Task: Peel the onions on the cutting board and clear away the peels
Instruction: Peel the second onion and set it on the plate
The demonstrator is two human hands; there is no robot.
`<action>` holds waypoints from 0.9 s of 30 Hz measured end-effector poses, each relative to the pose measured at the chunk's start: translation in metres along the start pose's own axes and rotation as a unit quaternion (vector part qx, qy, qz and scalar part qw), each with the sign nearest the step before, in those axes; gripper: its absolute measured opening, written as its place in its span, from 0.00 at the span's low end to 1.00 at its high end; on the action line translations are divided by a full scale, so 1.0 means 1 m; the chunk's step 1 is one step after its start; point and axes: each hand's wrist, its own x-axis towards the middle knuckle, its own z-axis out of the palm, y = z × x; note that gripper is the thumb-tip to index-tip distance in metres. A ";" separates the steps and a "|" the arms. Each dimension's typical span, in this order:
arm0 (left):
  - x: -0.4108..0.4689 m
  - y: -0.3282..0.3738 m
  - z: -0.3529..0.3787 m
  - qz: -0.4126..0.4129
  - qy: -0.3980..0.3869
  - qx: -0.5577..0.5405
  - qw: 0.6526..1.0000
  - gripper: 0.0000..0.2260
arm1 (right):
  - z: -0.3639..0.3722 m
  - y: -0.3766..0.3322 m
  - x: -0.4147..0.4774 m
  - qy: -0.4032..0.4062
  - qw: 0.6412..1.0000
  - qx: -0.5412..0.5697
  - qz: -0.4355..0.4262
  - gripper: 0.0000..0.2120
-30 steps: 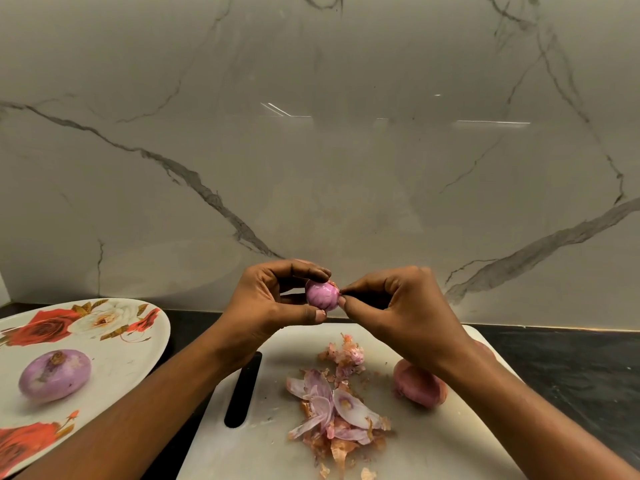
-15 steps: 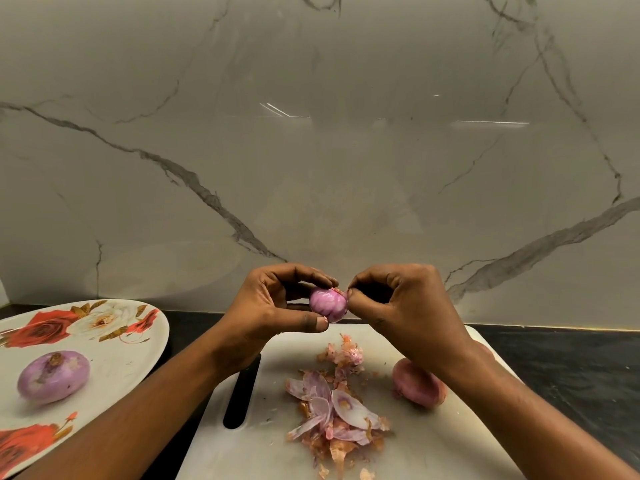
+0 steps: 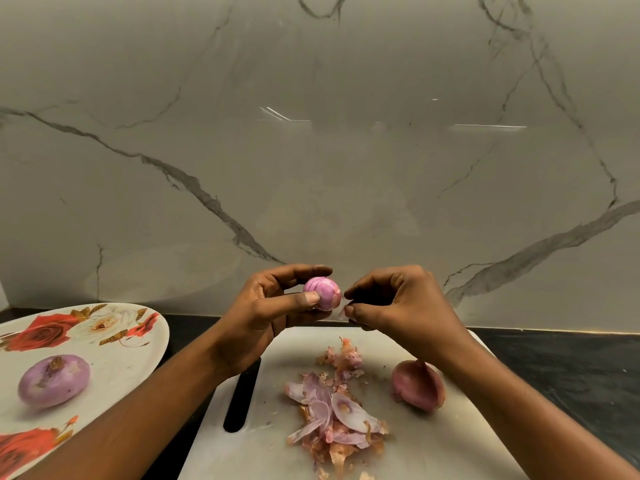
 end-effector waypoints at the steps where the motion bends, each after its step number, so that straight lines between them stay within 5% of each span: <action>1: 0.000 -0.001 0.000 -0.003 -0.001 0.004 1.000 0.19 | -0.001 -0.001 0.000 -0.002 1.000 0.020 0.009 0.09; 7: 0.001 -0.003 -0.001 -0.014 -0.003 0.044 0.999 0.19 | -0.002 -0.007 0.000 -0.022 0.994 0.100 0.042 0.05; 16: 0.002 -0.004 0.000 -0.017 -0.002 0.036 0.999 0.20 | 0.001 -0.006 -0.002 -0.045 0.997 0.067 0.001 0.16; 27: 0.001 -0.005 -0.002 -0.020 -0.015 0.046 0.999 0.20 | -0.002 -0.005 0.000 -0.056 0.995 0.083 0.017 0.13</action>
